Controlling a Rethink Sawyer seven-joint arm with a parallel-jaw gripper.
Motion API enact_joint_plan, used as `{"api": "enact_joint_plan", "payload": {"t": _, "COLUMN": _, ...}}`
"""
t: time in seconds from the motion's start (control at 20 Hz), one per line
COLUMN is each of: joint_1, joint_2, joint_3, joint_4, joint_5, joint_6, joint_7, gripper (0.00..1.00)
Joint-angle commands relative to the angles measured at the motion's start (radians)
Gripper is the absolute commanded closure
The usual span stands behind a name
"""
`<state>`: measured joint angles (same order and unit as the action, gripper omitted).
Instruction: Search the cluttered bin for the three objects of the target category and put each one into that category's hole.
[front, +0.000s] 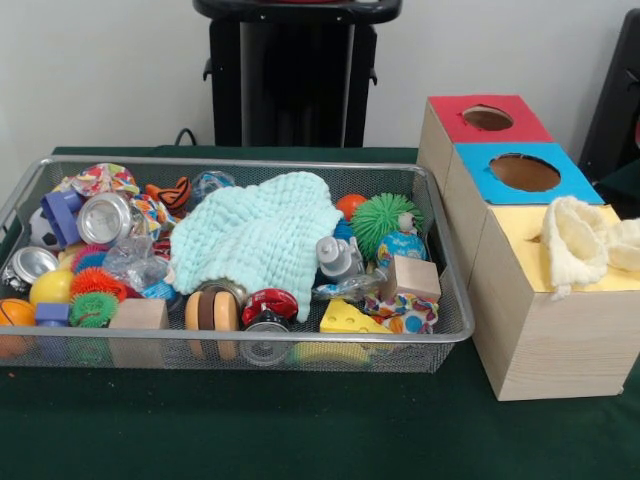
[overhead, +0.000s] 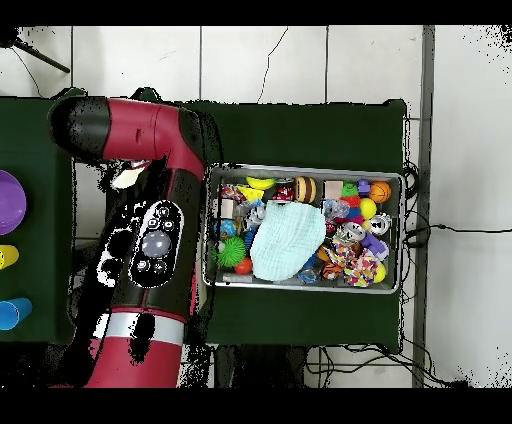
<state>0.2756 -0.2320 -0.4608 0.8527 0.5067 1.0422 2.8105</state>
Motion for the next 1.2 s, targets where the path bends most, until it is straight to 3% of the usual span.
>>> {"api": "enact_joint_plan", "payload": {"t": 0.05, "joint_1": -0.093, "joint_2": -0.051, "joint_3": 0.045, "joint_4": 0.023, "joint_5": -0.041, "joint_6": 0.143, "joint_7": 0.049, "gripper": 1.0}}
{"api": "enact_joint_plan", "payload": {"t": 0.45, "joint_1": -0.13, "joint_2": -0.083, "joint_3": 0.041, "joint_4": 0.001, "joint_5": -0.081, "joint_6": 0.21, "joint_7": -0.006, "gripper": 1.0}}
{"api": "enact_joint_plan", "payload": {"t": 0.75, "joint_1": -0.147, "joint_2": -0.069, "joint_3": 0.04, "joint_4": -0.067, "joint_5": -0.099, "joint_6": 0.27, "joint_7": 0.018, "gripper": 1.0}}
{"api": "enact_joint_plan", "payload": {"t": 1.2, "joint_1": -0.114, "joint_2": -0.022, "joint_3": 0.06, "joint_4": -0.084, "joint_5": -0.095, "joint_6": 0.233, "joint_7": 0.108, "gripper": 1.0}}
